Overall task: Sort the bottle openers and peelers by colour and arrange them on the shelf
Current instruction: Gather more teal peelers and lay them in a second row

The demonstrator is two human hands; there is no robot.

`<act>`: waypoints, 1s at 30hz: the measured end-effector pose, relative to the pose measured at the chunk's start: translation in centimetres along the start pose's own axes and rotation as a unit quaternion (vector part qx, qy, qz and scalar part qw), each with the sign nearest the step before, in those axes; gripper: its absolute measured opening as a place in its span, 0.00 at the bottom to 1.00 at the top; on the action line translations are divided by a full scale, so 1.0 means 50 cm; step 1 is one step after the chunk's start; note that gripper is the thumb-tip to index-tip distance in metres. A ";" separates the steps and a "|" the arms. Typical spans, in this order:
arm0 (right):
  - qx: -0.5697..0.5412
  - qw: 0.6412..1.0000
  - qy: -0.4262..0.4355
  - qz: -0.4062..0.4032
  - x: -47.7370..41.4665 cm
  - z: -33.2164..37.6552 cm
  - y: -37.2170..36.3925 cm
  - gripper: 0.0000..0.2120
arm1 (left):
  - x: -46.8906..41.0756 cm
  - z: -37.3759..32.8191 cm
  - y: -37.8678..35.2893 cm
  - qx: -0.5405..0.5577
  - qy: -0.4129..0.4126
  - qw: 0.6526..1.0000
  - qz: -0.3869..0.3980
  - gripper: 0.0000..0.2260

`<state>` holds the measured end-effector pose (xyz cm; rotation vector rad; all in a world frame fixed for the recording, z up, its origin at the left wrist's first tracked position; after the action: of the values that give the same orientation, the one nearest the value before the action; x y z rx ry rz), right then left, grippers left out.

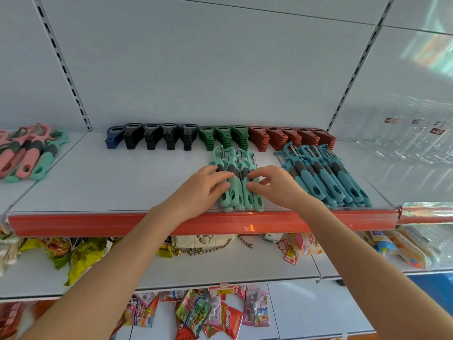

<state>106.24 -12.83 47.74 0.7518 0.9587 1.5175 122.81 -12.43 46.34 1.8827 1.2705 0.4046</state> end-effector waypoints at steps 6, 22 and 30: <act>0.027 1.000 0.006 -0.010 -0.008 0.003 0.017 0.16 | 0.012 -0.009 0.025 -0.027 -0.022 0.997 -0.068 0.16; 0.022 0.982 0.188 -0.027 -0.087 0.306 -0.054 0.15 | 0.251 0.079 0.218 -0.183 0.057 0.963 -0.188 0.28; -0.013 0.972 0.234 0.026 -0.100 0.578 -0.225 0.15 | 0.462 0.231 0.372 -0.218 0.141 0.944 -0.205 0.26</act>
<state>137.43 -12.56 51.42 0.4052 1.2701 1.7921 152.02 -0.25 49.53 1.1812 1.5670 0.6837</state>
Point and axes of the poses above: each hand's wrist, its own x-axis away from the middle knuckle, its own y-axis out of the back of the hand, z = x × y, the point moved 4 cm from there along -x, towards the middle knuckle, and after that the axes turned 7 degrees about x, right-handed, at the moved point
